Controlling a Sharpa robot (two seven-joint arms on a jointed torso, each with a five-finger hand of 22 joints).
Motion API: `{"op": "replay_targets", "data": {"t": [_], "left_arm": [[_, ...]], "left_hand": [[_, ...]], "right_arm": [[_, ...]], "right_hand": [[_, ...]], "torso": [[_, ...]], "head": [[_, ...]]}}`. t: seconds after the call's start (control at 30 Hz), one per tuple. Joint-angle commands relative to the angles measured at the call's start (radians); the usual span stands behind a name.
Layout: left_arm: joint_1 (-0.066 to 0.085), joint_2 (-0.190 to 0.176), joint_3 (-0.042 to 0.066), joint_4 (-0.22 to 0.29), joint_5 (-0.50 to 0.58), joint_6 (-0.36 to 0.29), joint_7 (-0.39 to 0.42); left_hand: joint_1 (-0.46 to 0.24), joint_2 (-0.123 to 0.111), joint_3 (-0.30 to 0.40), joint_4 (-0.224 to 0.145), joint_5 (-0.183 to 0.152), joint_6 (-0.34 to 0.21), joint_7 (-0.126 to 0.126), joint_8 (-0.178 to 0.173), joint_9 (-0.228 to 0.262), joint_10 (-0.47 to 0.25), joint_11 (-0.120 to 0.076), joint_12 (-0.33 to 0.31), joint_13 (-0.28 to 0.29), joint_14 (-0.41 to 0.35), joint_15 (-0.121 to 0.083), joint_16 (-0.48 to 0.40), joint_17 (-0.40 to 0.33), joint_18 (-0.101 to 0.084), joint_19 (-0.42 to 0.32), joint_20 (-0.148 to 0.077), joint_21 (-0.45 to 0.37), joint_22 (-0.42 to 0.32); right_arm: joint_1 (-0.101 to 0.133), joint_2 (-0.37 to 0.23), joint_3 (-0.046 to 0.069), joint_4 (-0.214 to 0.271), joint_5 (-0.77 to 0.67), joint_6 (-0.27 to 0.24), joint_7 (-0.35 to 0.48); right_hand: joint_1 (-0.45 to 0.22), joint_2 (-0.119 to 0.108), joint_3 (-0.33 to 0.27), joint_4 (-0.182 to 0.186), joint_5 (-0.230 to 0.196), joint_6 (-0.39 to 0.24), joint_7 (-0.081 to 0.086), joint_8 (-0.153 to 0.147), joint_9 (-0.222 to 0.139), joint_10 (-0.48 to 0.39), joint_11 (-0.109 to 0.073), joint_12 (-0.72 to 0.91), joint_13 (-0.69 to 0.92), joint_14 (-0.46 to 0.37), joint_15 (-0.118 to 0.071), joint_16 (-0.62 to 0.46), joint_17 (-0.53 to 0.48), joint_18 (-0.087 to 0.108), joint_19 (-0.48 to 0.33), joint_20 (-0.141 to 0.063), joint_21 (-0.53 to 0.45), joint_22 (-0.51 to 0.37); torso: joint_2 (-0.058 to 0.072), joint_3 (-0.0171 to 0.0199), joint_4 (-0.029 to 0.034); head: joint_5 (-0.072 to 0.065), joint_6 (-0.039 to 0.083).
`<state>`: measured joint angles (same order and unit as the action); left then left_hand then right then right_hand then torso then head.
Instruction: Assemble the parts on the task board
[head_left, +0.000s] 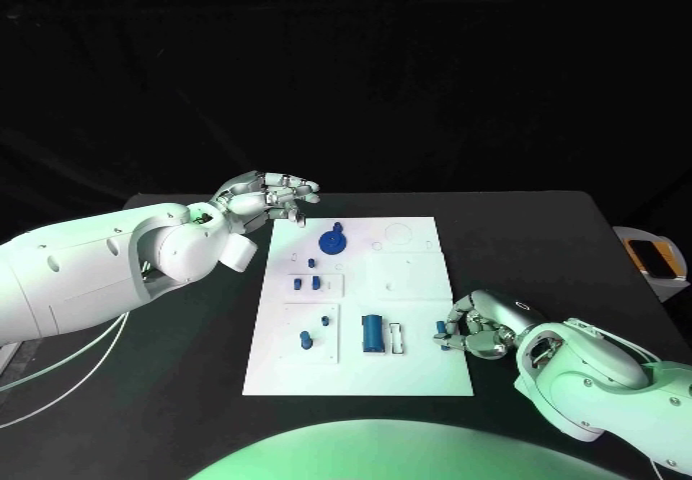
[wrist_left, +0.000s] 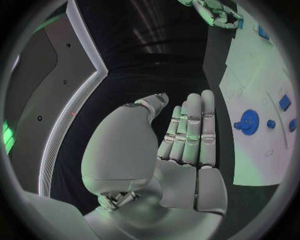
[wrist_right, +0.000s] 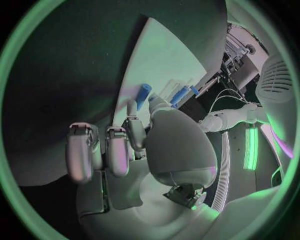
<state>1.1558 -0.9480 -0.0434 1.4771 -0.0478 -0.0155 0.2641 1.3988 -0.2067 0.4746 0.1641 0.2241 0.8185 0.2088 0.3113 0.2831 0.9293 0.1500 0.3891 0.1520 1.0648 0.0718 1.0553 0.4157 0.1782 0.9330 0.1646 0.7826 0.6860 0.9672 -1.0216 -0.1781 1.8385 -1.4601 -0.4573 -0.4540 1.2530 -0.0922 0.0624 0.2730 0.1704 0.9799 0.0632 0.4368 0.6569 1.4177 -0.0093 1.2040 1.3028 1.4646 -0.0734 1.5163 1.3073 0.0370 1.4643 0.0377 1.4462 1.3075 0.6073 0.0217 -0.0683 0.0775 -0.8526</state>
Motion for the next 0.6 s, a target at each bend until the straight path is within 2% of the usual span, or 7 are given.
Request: {"op": "replay_targets", "data": {"t": [0.03, 0.2, 0.27, 0.33, 0.47, 0.6], "left_arm": [[0.0, 0.001, 0.001, 0.002, 0.004, 0.016, 0.006], [0.0, 0.002, 0.001, 0.002, 0.004, 0.017, 0.005], [0.0, 0.002, 0.001, 0.002, 0.004, 0.017, 0.005], [0.0, 0.002, 0.001, 0.002, 0.004, 0.016, 0.005], [0.0, 0.001, 0.001, 0.002, 0.004, 0.016, 0.005], [0.0, 0.001, 0.001, 0.003, 0.003, 0.016, 0.005]], "left_hand": [[0.003, 0.006, 0.0, 0.007, 0.002, -0.007, 0.012, 0.005, 0.001, -0.008, 0.0, 0.006, 0.002, -0.006, -0.001, 0.003, 0.0, 0.005, 0.004, -0.001, -0.003, -0.001], [0.004, 0.007, 0.001, 0.008, 0.002, -0.007, 0.012, 0.006, 0.002, -0.009, 0.0, 0.008, 0.002, -0.006, -0.001, 0.003, 0.0, 0.006, 0.004, -0.001, -0.004, -0.001], [0.004, 0.007, 0.001, 0.008, 0.002, -0.007, 0.012, 0.006, 0.002, -0.009, 0.0, 0.008, 0.002, -0.006, -0.001, 0.003, 0.0, 0.006, 0.004, -0.001, -0.004, -0.001], [0.004, 0.007, 0.001, 0.008, 0.002, -0.007, 0.012, 0.006, 0.002, -0.009, 0.0, 0.008, 0.002, -0.006, -0.001, 0.003, 0.0, 0.006, 0.004, -0.001, -0.004, -0.001], [0.004, 0.007, 0.001, 0.008, 0.002, -0.007, 0.012, 0.006, 0.002, -0.009, 0.0, 0.008, 0.002, -0.006, -0.001, 0.003, 0.0, 0.006, 0.004, -0.001, -0.004, -0.001], [0.004, 0.007, 0.001, 0.008, 0.002, -0.007, 0.012, 0.006, 0.002, -0.009, 0.0, 0.008, 0.002, -0.006, -0.001, 0.003, 0.0, 0.006, 0.004, -0.001, -0.004, -0.001]], "right_arm": [[-0.005, 0.011, 0.0, -0.008, -0.031, 0.012, -0.019], [-0.014, 0.03, -0.001, -0.021, -0.049, 0.039, -0.033], [-0.017, 0.035, -0.001, -0.025, -0.056, 0.048, -0.038], [-0.021, 0.041, -0.001, -0.029, -0.065, 0.062, -0.045], [-0.024, 0.046, -0.001, -0.033, -0.078, 0.075, -0.056], [-0.026, 0.048, -0.001, -0.034, -0.094, 0.076, -0.064]], "right_hand": [[0.023, 0.001, 0.008, 0.001, 0.008, -0.002, 0.002, -0.008, -0.003, -0.008, 0.001, -0.008, 0.0, 0.079, 0.003, 0.003, 0.12, -0.01, 0.055, 0.002, 0.0, 0.228], [0.076, -0.001, 0.029, -0.014, -0.005, 0.002, 0.0, -0.015, -0.009, -0.01, -0.001, -0.012, 0.0, 0.078, 0.001, 0.001, 0.118, -0.009, 0.053, 0.002, -0.004, 0.227], [0.107, 0.002, 0.052, -0.022, -0.063, 0.006, 0.0, -0.02, -0.013, -0.011, -0.002, -0.015, -0.001, 0.078, 0.0, 0.001, 0.119, -0.009, 0.053, 0.001, -0.005, 0.226], [0.138, 0.002, 0.076, -0.036, -0.075, 0.008, -0.002, -0.024, -0.017, -0.012, -0.004, -0.016, -0.001, 0.078, -0.001, 0.0, 0.118, -0.009, 0.053, 0.0, -0.004, 0.227], [0.193, -0.003, 0.149, -0.064, -0.081, 0.018, -0.002, -0.037, -0.029, -0.015, -0.006, -0.02, -0.001, 0.078, -0.003, 0.0, 0.119, -0.009, 0.053, -0.003, -0.003, 0.227], [0.216, -0.024, 0.281, -0.101, -0.052, 0.034, -0.004, -0.048, -0.042, -0.018, -0.008, -0.025, -0.002, 0.078, -0.003, -0.001, 0.118, -0.009, 0.053, -0.004, -0.003, 0.227]], "torso": [[-0.001, 0.0005, -0.0018], [-0.001, 0.0008, -0.0002], [-0.001, 0.0009, 0.0], [-0.001, 0.001, -0.0004], [-0.001, 0.0005, -0.001], [-0.001, -0.0002, -0.001]], "head": [[0.012, -0.002], [0.014, -0.003], [0.014, -0.003], [0.014, -0.004], [0.014, -0.005], [0.013, -0.005]]}}
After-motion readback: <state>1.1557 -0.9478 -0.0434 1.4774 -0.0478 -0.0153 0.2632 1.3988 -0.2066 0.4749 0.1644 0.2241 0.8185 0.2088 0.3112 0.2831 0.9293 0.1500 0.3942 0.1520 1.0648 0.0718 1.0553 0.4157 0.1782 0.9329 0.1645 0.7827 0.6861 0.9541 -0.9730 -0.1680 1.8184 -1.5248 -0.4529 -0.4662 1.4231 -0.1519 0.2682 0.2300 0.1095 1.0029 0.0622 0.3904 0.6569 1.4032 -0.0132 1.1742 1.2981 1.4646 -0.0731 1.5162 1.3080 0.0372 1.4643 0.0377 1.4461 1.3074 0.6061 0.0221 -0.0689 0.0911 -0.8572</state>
